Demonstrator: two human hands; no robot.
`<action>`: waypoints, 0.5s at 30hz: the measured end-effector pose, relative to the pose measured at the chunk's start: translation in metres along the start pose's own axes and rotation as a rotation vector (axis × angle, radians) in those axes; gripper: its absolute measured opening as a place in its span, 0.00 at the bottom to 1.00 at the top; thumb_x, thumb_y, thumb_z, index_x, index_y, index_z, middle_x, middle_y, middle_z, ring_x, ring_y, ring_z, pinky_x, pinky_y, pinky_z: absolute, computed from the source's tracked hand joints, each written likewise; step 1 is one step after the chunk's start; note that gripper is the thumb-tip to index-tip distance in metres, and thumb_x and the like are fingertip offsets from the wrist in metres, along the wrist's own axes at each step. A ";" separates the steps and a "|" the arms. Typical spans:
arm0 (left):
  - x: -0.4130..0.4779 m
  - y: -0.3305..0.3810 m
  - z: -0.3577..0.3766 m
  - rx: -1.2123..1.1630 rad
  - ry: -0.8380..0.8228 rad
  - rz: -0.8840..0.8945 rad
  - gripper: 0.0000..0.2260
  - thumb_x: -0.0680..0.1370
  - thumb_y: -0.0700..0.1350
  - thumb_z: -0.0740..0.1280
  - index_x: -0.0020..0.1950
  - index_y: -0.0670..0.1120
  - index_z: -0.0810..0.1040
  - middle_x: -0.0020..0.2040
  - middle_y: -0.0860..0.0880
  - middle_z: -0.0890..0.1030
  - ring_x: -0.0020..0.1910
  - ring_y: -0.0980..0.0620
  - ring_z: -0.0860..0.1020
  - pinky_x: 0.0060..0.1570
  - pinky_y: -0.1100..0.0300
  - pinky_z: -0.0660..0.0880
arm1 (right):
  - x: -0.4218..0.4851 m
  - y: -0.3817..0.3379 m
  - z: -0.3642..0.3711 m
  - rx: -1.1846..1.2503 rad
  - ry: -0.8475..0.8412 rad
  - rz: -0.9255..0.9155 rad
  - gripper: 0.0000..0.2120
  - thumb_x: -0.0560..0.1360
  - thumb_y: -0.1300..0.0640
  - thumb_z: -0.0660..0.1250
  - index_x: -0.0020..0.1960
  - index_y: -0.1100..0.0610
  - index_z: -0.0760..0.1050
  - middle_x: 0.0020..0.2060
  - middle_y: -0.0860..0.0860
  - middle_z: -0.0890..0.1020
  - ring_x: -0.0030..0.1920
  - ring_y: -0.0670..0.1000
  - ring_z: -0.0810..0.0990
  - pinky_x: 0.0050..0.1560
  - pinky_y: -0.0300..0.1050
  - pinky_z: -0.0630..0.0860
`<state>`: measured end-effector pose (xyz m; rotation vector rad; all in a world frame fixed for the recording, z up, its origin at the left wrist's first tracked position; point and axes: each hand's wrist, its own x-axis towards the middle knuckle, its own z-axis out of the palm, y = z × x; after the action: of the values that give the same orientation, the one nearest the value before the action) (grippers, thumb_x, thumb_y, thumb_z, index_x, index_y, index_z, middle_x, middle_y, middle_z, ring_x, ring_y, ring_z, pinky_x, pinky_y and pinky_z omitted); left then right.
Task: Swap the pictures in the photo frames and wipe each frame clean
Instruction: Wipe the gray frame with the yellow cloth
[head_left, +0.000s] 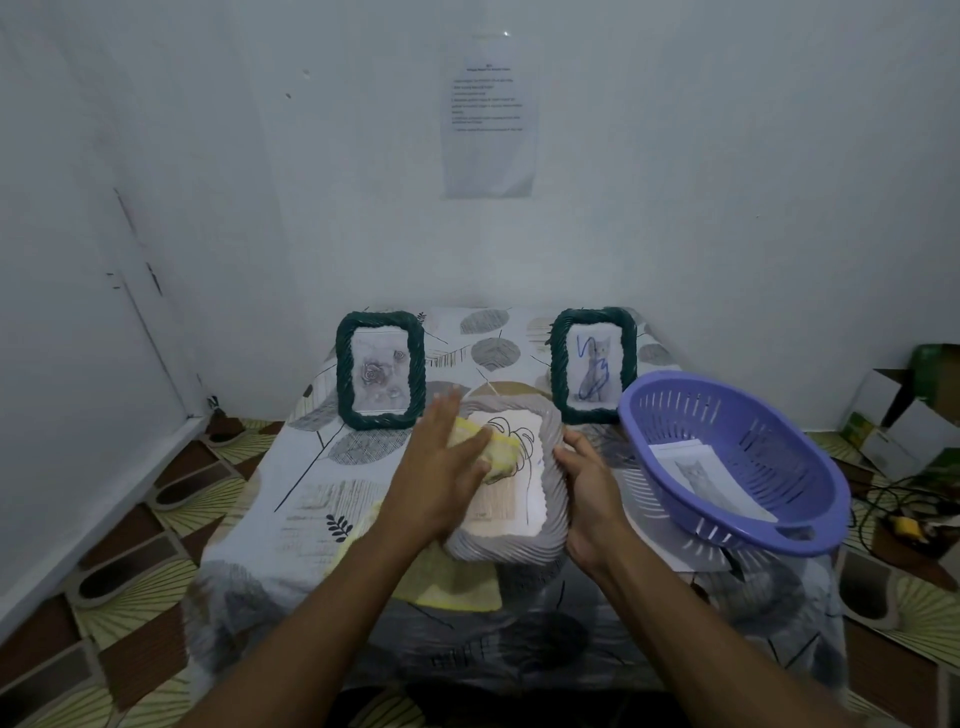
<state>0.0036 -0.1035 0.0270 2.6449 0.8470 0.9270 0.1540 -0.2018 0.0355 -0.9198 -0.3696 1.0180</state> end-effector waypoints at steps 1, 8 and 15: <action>-0.001 0.004 0.003 0.068 -0.045 0.067 0.23 0.78 0.57 0.56 0.71 0.52 0.67 0.77 0.49 0.45 0.77 0.47 0.43 0.72 0.52 0.43 | 0.002 -0.002 -0.001 0.017 0.010 -0.003 0.12 0.81 0.64 0.55 0.59 0.59 0.75 0.52 0.62 0.83 0.48 0.61 0.82 0.55 0.61 0.77; 0.003 0.027 0.020 0.052 -0.090 0.062 0.24 0.78 0.57 0.49 0.71 0.53 0.70 0.77 0.50 0.56 0.77 0.47 0.52 0.75 0.46 0.48 | -0.007 0.000 -0.007 0.106 -0.045 0.051 0.15 0.81 0.64 0.54 0.66 0.60 0.71 0.56 0.63 0.82 0.52 0.62 0.81 0.57 0.61 0.76; -0.021 0.029 0.032 0.171 -0.053 0.312 0.17 0.79 0.51 0.58 0.67 0.55 0.74 0.72 0.49 0.69 0.73 0.46 0.63 0.71 0.46 0.59 | -0.006 -0.009 -0.015 0.101 -0.024 0.038 0.16 0.82 0.63 0.53 0.66 0.60 0.71 0.56 0.61 0.82 0.51 0.60 0.83 0.50 0.55 0.80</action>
<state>0.0234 -0.1398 0.0029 2.9951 0.5315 0.8812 0.1663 -0.2157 0.0349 -0.8274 -0.3187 1.0739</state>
